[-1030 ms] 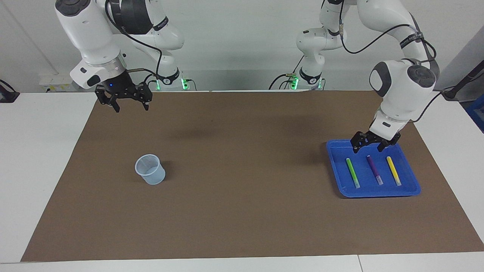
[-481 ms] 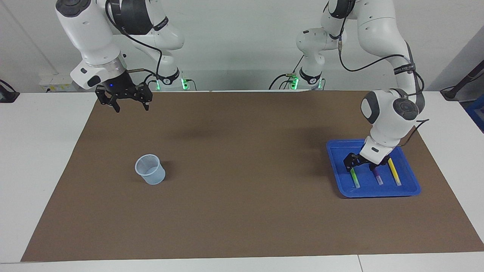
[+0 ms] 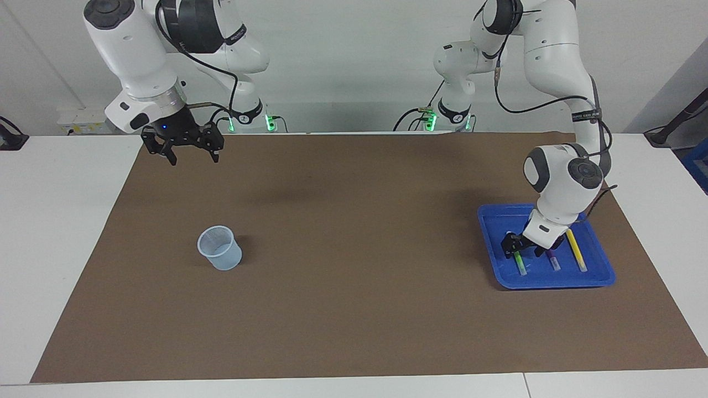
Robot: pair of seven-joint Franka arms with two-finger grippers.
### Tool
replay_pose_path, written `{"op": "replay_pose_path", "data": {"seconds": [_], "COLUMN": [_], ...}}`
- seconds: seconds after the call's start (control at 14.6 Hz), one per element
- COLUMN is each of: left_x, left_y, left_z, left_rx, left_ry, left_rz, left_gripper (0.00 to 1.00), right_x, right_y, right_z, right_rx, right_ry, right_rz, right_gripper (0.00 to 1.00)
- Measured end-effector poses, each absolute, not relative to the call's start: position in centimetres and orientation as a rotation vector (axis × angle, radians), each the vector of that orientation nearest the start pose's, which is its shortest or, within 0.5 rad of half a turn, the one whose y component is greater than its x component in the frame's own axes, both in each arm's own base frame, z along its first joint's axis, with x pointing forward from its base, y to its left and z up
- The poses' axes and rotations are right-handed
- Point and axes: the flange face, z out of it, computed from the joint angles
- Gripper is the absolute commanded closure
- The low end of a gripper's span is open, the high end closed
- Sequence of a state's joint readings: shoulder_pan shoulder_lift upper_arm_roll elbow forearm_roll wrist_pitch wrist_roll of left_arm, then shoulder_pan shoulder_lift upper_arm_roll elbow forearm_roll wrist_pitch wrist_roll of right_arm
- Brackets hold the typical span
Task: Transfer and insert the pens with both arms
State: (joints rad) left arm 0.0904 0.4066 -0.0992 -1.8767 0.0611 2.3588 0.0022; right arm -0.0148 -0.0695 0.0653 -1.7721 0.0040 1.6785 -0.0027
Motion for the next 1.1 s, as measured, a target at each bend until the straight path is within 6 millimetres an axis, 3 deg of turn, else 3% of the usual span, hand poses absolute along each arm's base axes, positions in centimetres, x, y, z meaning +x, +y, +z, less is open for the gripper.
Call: {"op": "replay_pose_path", "data": {"seconds": [0.14,0.34,0.48,0.69,0.89,1.1], "left_x": [63.9,63.9,63.9,63.9,64.1,65.4], "left_y": [-0.1,-0.3,-0.9,-1.0,-0.8,-0.6], "left_z": [30.0,30.0,30.3,30.3,30.8,33.9], "left_rx": [-3.133,-3.135,-3.136,-3.136,-3.136,-3.136], "left_ry": [0.069,0.073,0.086,0.088,0.083,0.071], "left_rz": [-0.117,-0.118,-0.125,-0.125,-0.105,-0.051], "left_gripper": [0.33,0.68,0.75,0.94,0.94,0.94], "right_x": [53.6,53.6,53.6,53.6,53.5,53.5], "right_y": [2.9,2.9,3.0,3.0,3.0,3.0], "right_z": [57.6,57.5,57.4,57.3,57.3,57.3], "right_rx": [-3.141,-3.141,-3.141,-3.142,-3.142,-3.142], "right_ry": [-0.083,-0.085,-0.086,-0.087,-0.087,-0.087], "right_rz": [0.040,0.044,0.046,0.050,0.055,0.060], "right_gripper": [0.00,0.00,0.00,0.00,0.00,0.00]}}
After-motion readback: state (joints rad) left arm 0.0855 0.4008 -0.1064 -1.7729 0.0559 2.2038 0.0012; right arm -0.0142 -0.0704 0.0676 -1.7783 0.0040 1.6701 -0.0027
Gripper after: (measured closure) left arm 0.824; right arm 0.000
